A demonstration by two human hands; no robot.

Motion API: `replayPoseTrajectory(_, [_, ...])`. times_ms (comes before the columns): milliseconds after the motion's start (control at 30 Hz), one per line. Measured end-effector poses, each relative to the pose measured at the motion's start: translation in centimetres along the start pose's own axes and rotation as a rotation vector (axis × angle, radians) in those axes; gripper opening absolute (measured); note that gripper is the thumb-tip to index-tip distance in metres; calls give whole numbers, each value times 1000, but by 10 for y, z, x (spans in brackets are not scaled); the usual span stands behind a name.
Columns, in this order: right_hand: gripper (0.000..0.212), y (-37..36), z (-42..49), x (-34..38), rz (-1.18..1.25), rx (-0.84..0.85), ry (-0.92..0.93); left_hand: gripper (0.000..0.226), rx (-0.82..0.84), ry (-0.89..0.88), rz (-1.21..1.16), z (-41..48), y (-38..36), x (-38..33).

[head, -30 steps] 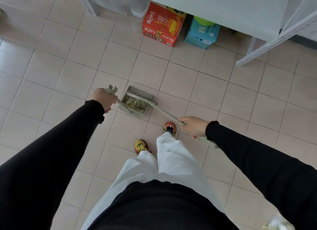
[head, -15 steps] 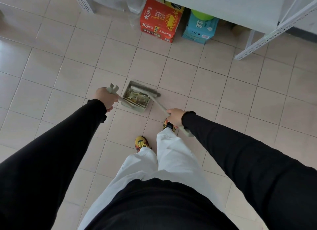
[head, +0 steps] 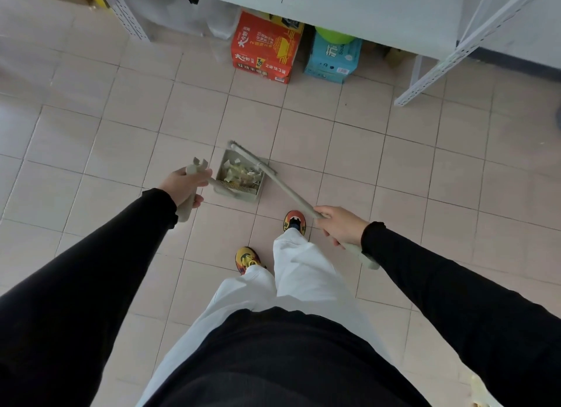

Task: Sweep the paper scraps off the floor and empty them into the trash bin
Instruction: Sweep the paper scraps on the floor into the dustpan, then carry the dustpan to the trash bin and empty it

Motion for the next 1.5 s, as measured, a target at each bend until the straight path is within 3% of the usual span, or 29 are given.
replayPoseTrajectory(200, [37,-5,-7,7,259,-46,-1,22,71,-91,-5,-1,-9,14])
replayPoseTrajectory(433, [37,6,-39,-7,580,-158,28,28,166,-190,-4,-19,-17,11])
replayPoseTrajectory(767, [15,23,-99,-73,994,-270,112,35,272,-259,180,-40,-93,-34])
replayPoseTrajectory(1067, [23,63,-153,-194,1177,-328,176,30,369,-287,369,-40,-238,-80])
replayPoseTrajectory(1233, [20,103,-193,-275,1204,-326,187,46,369,-284,436,-42,-348,-104])
replayPoseTrajectory(1500, [8,180,-247,-379,1202,-362,181,30,341,-299,632,-26,-513,-145])
Point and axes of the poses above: each hand's wrist, its own z-axis towards the middle knuckle, its own y-axis out of the back of the hand, x = y × z, the point moved 3 cm from there along z, towards the middle knuckle, and after that the axes turned 12 degrees about x, right-handed, at the moved point
